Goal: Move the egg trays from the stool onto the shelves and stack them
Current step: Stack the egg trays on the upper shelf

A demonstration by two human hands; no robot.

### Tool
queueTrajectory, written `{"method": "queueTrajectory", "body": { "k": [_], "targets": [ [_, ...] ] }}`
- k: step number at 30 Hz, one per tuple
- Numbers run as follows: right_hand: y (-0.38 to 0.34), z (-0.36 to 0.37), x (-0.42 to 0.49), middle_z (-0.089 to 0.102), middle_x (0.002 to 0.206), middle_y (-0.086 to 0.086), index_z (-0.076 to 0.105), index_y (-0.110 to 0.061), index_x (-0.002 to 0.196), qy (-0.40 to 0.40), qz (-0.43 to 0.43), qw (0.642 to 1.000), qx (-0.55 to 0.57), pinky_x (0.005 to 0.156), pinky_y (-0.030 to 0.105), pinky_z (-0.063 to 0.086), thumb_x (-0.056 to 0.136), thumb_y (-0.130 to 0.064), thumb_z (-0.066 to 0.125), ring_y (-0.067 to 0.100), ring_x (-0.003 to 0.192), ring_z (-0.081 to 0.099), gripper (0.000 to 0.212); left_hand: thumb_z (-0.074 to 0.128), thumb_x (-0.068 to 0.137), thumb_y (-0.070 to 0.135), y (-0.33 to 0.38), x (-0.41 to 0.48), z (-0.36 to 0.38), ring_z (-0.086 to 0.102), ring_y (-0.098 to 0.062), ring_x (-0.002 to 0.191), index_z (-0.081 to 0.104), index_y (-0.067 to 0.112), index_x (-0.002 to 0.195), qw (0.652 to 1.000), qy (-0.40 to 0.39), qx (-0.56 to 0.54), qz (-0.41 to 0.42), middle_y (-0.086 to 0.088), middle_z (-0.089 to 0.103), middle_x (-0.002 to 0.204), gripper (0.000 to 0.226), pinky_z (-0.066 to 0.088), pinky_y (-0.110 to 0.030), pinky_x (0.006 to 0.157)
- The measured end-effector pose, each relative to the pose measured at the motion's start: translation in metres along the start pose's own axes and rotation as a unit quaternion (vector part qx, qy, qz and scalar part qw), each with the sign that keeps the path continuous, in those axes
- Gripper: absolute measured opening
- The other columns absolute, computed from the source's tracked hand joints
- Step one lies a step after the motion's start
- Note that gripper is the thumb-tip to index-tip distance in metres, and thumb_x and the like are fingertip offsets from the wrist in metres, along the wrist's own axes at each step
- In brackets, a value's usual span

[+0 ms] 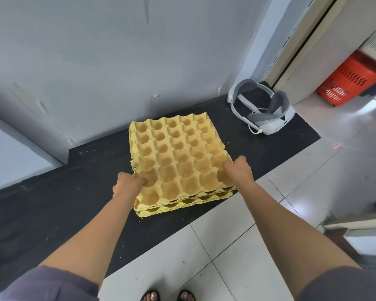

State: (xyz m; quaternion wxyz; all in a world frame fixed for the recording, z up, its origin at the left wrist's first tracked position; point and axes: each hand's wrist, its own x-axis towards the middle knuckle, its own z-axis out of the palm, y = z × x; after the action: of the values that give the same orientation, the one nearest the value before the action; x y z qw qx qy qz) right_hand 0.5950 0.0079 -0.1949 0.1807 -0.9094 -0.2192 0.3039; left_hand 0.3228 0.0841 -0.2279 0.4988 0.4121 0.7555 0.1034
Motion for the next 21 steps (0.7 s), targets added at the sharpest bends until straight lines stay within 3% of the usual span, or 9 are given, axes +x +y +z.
{"method": "queueTrajectory", "body": {
  "k": [2,7,10,14,18,21],
  "targets": [
    [-0.002,-0.003,-0.004,0.048,0.101,0.006,0.036,-0.009,0.128,0.000,-0.002,1.000,0.019,0.080,0.039,0.052,0.090,-0.030,0.056,0.024,0.096,0.054,0.048,0.073,0.065,0.027,0.004,-0.009,-0.006,0.057,-0.034,0.098,0.047,0.002,0.113,1.000,-0.001,-0.015,0.009,-0.015,0.059,0.108,0.060,0.050,-0.044,0.082],
    [-0.019,-0.026,-0.028,0.048,0.120,0.012,0.039,-0.008,0.129,0.004,-0.012,1.000,0.026,0.079,0.039,0.050,0.086,-0.032,0.059,0.028,0.100,0.054,0.053,0.065,0.083,0.009,0.024,-0.037,-0.027,0.048,-0.027,0.089,0.038,0.008,0.112,0.996,0.004,-0.085,0.038,-0.011,0.046,0.101,0.039,0.041,-0.038,0.073],
    [-0.034,-0.049,-0.052,0.050,0.108,0.009,0.038,-0.009,0.128,-0.004,-0.011,0.999,0.036,0.079,0.039,0.051,0.088,-0.032,0.058,0.027,0.098,0.055,0.051,0.064,0.084,0.009,0.040,-0.063,-0.050,0.047,-0.026,0.088,0.037,0.009,0.108,0.993,0.005,-0.104,0.058,-0.008,0.045,0.093,0.036,0.040,-0.037,0.072],
    [-0.062,-0.088,-0.090,0.048,0.103,0.008,0.040,-0.007,0.122,0.002,-0.025,0.998,0.063,0.074,0.037,0.048,0.087,-0.029,0.058,0.024,0.092,0.053,0.045,0.064,0.084,0.008,0.066,-0.106,-0.086,0.048,-0.026,0.087,0.037,0.008,0.107,0.992,0.002,-0.105,0.074,-0.011,0.045,0.098,0.036,0.040,-0.037,0.071],
    [-0.101,-0.140,-0.136,0.048,0.094,0.007,0.043,-0.007,0.107,0.043,-0.075,0.991,0.098,0.071,0.037,0.044,0.085,-0.026,0.057,0.024,0.082,0.049,0.033,0.064,0.084,0.010,0.111,-0.156,-0.131,0.047,-0.027,0.087,0.038,0.008,0.110,0.987,0.019,-0.104,0.123,-0.011,0.046,0.099,0.037,0.038,-0.035,0.071],
    [-0.132,-0.178,-0.170,0.048,0.085,0.001,0.042,-0.010,0.111,0.069,-0.123,0.984,0.108,0.077,0.040,0.047,0.086,-0.024,0.053,0.026,0.087,0.053,0.030,0.063,0.084,0.012,0.143,-0.193,-0.165,0.047,-0.027,0.085,0.036,0.008,0.105,0.979,0.036,-0.107,0.171,-0.012,0.046,0.098,0.035,0.039,-0.035,0.069]
  ]
}}
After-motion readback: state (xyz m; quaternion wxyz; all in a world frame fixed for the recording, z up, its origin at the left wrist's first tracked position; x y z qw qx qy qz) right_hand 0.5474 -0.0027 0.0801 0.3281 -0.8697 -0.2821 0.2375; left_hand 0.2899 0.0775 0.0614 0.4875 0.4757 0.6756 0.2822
